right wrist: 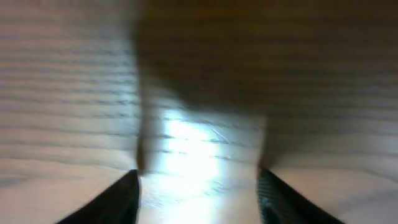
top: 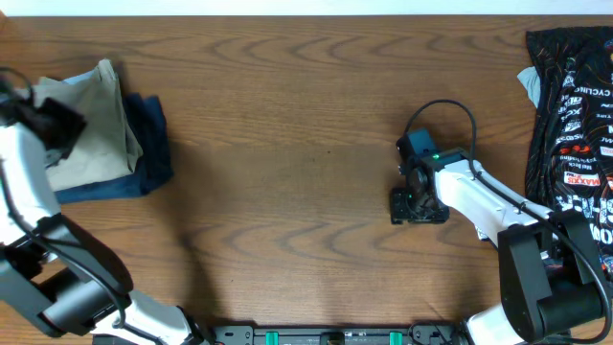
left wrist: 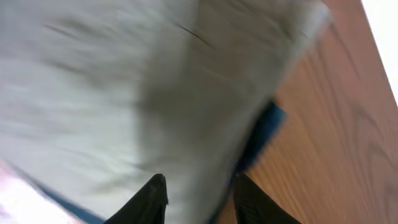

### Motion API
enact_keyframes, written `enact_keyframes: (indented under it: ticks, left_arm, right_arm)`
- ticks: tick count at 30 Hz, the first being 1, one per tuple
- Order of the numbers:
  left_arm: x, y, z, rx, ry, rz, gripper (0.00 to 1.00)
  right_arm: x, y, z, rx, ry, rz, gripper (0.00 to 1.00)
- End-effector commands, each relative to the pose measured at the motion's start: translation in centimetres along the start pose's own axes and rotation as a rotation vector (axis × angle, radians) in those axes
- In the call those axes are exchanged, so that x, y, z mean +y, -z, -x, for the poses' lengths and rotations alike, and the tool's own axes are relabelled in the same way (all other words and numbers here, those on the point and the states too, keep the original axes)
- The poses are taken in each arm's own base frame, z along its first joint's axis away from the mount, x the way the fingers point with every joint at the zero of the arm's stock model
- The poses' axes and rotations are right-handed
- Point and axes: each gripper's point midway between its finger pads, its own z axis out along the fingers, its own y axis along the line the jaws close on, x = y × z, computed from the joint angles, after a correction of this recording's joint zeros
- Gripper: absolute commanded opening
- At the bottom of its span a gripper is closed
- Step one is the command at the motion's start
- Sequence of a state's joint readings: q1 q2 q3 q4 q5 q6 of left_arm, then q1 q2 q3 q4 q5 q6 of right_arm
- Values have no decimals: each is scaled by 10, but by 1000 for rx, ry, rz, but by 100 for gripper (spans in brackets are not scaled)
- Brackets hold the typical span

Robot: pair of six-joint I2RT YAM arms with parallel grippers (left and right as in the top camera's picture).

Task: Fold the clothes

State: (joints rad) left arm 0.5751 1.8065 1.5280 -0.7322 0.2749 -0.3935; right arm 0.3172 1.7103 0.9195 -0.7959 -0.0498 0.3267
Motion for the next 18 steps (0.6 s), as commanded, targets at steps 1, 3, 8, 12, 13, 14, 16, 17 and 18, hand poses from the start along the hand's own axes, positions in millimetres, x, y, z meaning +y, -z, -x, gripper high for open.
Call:
enact_keyframes:
  ticks: [1,3,8,12,13,14,16,17,18]
  left_arm:
    - [-53,-4,-35,72,-187,-90,39]
    - [-83,-8,-63,112,-310,-116,42]
    - [-141,-10,-147,236,-559,-172,54]
    - [-164,-4,-222,350,-766,-167,67]
    - [-164,-2,-237,367,-818,-140,68]
    - [-161,-1,-248,375,-854,-105,69]
    - [-152,4,-268,395,-930,-19,70]
    - [-146,8,-276,413,-957,15,70]
    - [-139,12,-284,439,-982,49,70]
  right_arm:
    - [16,0,2,3,-5,101,73]
    - [29,1,8,-15,0,170,88]
    - [43,5,18,-48,9,253,99]
    - [34,13,29,-67,-29,256,99]
    - [30,17,34,-71,-45,257,99]
    - [26,21,38,-74,-55,257,99]
    - [16,33,45,-77,-69,253,99]
    - [10,39,48,-74,-67,250,99]
    - [5,46,49,-66,-67,246,99]
